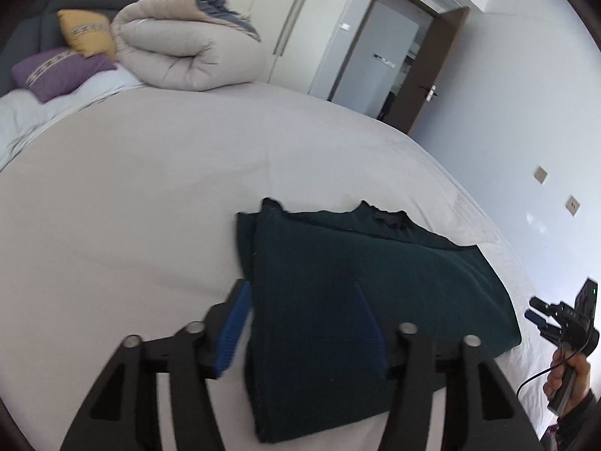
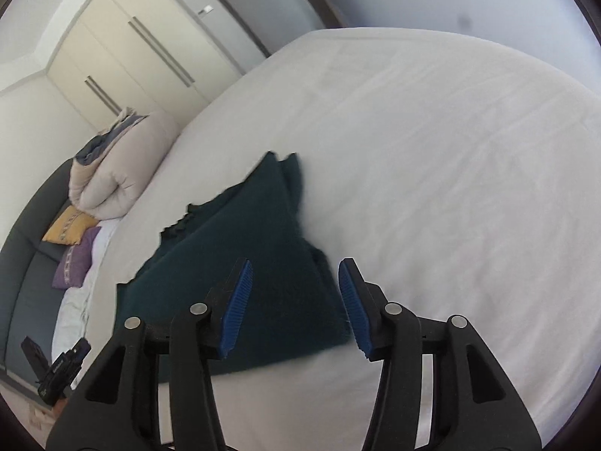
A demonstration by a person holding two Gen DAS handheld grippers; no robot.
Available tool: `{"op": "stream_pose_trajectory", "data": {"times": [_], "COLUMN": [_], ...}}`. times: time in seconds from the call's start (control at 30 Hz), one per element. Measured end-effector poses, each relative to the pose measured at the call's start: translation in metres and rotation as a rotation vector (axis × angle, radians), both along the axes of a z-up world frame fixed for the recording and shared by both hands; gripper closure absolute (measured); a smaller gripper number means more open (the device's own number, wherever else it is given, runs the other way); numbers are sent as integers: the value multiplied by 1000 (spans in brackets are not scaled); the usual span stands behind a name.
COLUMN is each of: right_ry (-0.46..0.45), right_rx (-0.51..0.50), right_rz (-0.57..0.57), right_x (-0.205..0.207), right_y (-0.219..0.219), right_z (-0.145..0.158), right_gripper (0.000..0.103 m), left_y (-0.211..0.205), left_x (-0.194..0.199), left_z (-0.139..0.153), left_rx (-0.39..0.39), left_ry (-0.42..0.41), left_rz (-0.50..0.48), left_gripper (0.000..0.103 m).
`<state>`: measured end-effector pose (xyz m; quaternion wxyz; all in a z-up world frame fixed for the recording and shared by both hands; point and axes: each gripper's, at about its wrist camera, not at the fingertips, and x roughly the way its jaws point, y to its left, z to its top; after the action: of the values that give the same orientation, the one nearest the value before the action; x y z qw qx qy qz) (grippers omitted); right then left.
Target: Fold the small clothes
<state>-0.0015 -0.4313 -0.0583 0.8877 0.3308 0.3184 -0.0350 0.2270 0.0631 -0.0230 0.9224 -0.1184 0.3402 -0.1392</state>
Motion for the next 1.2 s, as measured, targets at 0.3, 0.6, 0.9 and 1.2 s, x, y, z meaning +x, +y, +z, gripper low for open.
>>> {"op": "stream_pose_trajectory", "data": {"times": [0.3,0.6,0.9,1.2], "right_ry": [37,38,-9,38], "right_rx": [209,396,329,347], "right_rz": [392,346,-88,469], "right_x": [181,251,206,186], "right_y": [124,105,-23,155], "right_z": [-14,-65,-65,-65], "right_gripper": [55,79,88,86], "left_y": [-84,-60,-63,-68], "left_x": [113,126,127,128], "left_z": [-27,-78,-84,-84], "left_rx": [210,153,172,207], "left_ry": [29,100,89,86], "left_rz": [-24,22,25,33], "left_gripper": [39,39,37,36]}}
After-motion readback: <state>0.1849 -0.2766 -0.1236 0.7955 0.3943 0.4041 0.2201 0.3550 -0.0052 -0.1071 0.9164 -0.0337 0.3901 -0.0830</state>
